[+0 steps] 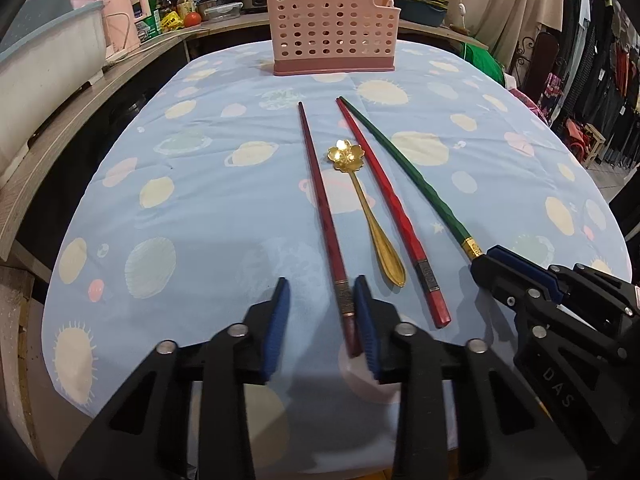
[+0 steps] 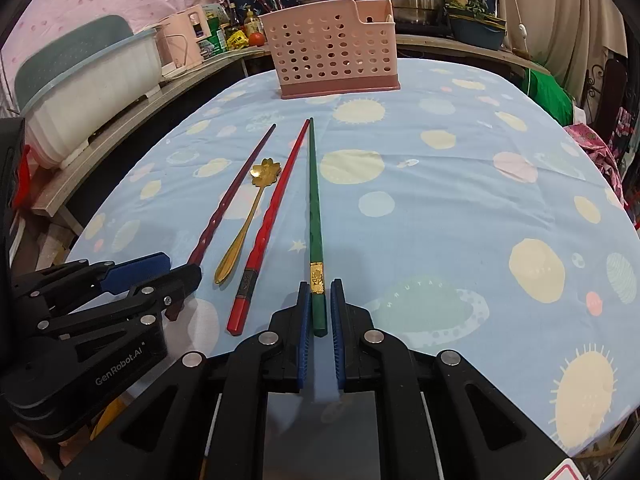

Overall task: Organize utensils
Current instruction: 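Grasp the green chopstick with the right tool while the left tool grasps a dark red chopstick, then carry both chopsticks to the pink holder and open both tools to drop them, then move both tools back down to the red chopstick and gold spoon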

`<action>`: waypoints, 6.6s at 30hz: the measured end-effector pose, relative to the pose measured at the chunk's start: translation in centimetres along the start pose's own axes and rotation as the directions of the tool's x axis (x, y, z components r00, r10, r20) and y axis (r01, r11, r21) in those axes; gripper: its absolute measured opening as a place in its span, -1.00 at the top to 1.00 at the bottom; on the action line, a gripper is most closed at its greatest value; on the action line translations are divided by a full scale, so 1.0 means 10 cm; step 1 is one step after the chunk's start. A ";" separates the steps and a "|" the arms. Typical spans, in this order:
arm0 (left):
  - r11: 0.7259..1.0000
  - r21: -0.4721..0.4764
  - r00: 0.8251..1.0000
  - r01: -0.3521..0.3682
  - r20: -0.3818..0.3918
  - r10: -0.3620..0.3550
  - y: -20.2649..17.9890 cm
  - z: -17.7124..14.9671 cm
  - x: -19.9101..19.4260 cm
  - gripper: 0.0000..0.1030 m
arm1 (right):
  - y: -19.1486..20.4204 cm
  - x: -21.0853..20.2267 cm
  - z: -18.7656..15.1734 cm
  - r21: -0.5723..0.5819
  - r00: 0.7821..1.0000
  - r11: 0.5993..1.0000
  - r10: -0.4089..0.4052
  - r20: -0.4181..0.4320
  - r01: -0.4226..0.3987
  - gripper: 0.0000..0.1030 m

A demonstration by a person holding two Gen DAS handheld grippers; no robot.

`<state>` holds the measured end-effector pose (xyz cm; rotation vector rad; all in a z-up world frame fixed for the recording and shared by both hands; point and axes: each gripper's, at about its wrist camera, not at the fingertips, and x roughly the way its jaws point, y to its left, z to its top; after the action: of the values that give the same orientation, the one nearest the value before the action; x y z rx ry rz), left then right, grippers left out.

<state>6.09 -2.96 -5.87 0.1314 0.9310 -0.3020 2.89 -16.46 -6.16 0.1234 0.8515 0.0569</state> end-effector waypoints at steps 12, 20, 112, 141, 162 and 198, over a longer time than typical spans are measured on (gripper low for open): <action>1.000 0.000 1.000 0.009 -0.021 -0.009 0.01 0.03 0.00 0.87 | -0.01 0.00 0.01 0.001 1.000 1.000 0.002 -0.012 -0.002 0.85; 1.000 -0.027 0.999 0.010 -0.051 -0.011 0.05 0.11 -0.11 0.87 | -0.01 -0.16 0.10 0.017 1.000 1.000 0.011 -0.004 -0.010 0.86; 0.985 -0.173 0.940 0.008 0.338 0.052 0.64 3.55 -0.42 0.46 | -0.60 -0.28 3.39 0.129 0.911 0.979 0.093 0.402 -0.157 0.74; 0.989 -0.134 0.982 -0.064 0.167 0.086 0.46 2.00 -0.39 0.41 | -0.25 -0.39 1.49 0.076 0.982 0.991 0.093 0.162 -0.106 0.74; 0.987 -0.138 0.996 -0.087 -0.011 0.086 0.52 1.01 -0.09 0.41 | 0.08 -0.05 0.41 0.018 0.992 0.994 0.106 -0.067 -0.105 0.74; 0.993 -0.105 0.991 -0.052 -0.126 0.039 0.34 0.46 0.09 0.15 | 0.09 0.08 0.11 0.055 0.992 0.996 0.078 -0.095 -0.073 0.86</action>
<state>11.20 -0.99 -3.93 0.0719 1.0638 -0.2023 4.23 -15.61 -5.93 0.2029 0.9461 0.1126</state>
